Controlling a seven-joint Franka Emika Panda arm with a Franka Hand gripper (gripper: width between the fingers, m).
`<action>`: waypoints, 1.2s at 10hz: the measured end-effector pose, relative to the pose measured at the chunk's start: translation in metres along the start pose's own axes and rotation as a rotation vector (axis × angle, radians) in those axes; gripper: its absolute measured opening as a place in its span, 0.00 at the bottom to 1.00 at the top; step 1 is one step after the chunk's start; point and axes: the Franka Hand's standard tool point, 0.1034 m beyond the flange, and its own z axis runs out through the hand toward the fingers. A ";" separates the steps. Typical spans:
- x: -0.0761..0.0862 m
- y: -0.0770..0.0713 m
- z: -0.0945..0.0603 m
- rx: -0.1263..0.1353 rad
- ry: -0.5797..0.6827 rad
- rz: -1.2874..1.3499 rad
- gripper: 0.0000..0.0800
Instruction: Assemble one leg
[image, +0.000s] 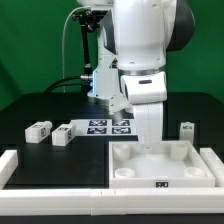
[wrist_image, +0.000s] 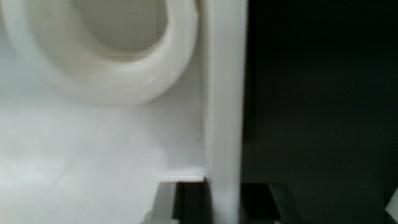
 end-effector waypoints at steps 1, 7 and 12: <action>0.006 0.004 0.000 -0.003 0.003 0.014 0.08; 0.008 0.014 0.000 0.004 -0.002 0.053 0.18; 0.008 0.014 0.000 0.005 -0.002 0.054 0.79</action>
Offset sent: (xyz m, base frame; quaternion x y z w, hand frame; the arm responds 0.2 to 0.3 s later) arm 0.0215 0.0306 0.0001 0.0154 -0.0073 -0.0205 0.9996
